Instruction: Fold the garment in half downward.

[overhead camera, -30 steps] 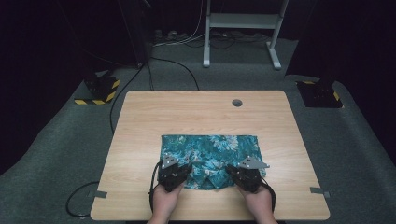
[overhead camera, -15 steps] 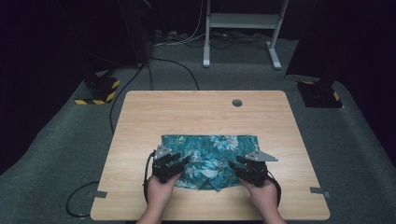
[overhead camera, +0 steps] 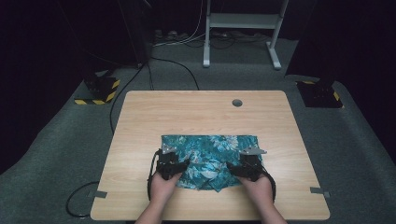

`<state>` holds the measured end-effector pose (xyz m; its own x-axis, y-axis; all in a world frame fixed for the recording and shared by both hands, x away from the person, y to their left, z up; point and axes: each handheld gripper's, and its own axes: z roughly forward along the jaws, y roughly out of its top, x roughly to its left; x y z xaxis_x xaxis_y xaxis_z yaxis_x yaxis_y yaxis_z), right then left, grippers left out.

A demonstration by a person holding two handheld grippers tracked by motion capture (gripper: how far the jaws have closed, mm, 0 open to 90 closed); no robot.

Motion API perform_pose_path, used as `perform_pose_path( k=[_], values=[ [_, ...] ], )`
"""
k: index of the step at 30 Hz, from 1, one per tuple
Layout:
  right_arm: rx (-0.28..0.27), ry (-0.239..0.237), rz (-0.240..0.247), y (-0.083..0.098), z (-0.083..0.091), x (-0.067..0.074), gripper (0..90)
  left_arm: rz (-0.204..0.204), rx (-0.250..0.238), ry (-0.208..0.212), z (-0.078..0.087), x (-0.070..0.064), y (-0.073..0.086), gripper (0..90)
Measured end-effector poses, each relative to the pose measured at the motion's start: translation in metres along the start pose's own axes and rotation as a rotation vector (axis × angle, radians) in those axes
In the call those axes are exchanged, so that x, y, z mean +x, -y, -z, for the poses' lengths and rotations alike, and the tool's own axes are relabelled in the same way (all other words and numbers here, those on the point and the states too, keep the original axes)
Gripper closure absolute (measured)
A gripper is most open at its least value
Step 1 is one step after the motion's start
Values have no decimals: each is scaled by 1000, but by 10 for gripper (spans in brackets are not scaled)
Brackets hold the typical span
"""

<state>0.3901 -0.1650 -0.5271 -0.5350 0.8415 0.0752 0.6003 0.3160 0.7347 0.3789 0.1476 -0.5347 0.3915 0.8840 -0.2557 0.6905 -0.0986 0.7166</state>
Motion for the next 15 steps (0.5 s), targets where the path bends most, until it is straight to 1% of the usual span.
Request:
perform_pose_path(
  k=[4, 7, 10, 12, 15],
  values=[
    [-4, -16, -14, 2, 2, 1, 286, 6, -4, 24, 4, 0, 2, 407],
    [-19, -38, -16, 5, 7, 4, 280, -8, -18, 50, 12, -6, 6, 405],
    [-49, -74, -31, 9, 18, 8, 274, -23, -31, 72, 22, -9, 12, 400],
    [-67, -95, -23, 13, 27, 11, 272, -19, -34, 85, 30, -10, 16, 397],
    [-79, -124, -19, 21, 40, 14, 265, -17, -42, 104, 42, -11, 24, 391]
  ],
)
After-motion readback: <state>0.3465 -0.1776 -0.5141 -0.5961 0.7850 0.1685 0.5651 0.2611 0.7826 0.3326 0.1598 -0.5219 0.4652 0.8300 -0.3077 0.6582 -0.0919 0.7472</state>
